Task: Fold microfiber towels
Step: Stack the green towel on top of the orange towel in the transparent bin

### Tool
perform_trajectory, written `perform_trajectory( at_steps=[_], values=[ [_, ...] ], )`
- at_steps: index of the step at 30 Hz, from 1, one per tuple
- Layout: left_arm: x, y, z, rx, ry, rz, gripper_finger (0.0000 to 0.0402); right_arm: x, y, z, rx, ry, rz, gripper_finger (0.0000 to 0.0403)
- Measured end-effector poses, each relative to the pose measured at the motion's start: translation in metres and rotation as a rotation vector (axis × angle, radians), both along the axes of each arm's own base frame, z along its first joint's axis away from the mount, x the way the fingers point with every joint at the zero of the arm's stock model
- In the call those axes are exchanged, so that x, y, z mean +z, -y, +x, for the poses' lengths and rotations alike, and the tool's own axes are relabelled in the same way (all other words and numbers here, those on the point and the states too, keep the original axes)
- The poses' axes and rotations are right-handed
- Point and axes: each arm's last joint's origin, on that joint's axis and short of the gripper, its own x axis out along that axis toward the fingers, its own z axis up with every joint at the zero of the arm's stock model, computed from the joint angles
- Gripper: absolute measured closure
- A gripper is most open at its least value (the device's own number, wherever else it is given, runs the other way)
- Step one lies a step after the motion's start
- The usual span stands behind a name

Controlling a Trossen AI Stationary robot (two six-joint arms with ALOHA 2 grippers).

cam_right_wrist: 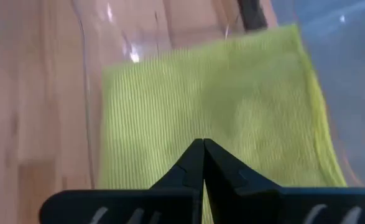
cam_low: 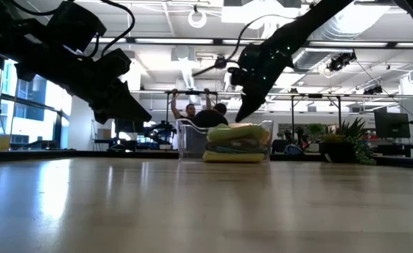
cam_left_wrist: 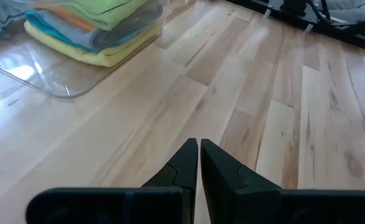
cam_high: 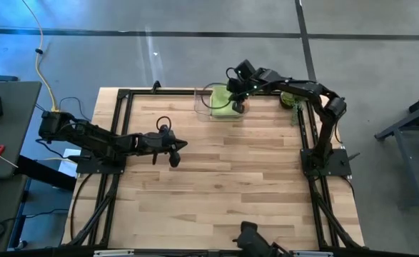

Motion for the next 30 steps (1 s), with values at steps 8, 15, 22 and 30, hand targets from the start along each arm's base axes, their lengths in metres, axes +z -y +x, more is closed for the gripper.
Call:
perform_trajectory(
  at_steps=[8,15,22,30],
  values=[
    [0.005,-0.007,0.001,0.016,0.05,0.032,0.0396,-0.017,0.013,0.003,-0.024,0.159,-0.028,0.0403],
    [0.008,-0.017,0.0,-0.012,0.076,0.04,0.04,-0.044,0.02,0.001,-0.064,0.129,-0.027,0.0403],
    [0.008,-0.029,-0.003,-0.005,0.083,0.019,0.0401,-0.029,0.02,0.001,-0.061,0.165,-0.069,0.0403],
    [0.009,-0.042,-0.007,0.002,0.096,0.007,0.0401,-0.022,0.025,0.008,-0.081,0.288,-0.063,0.0403]
  ],
)
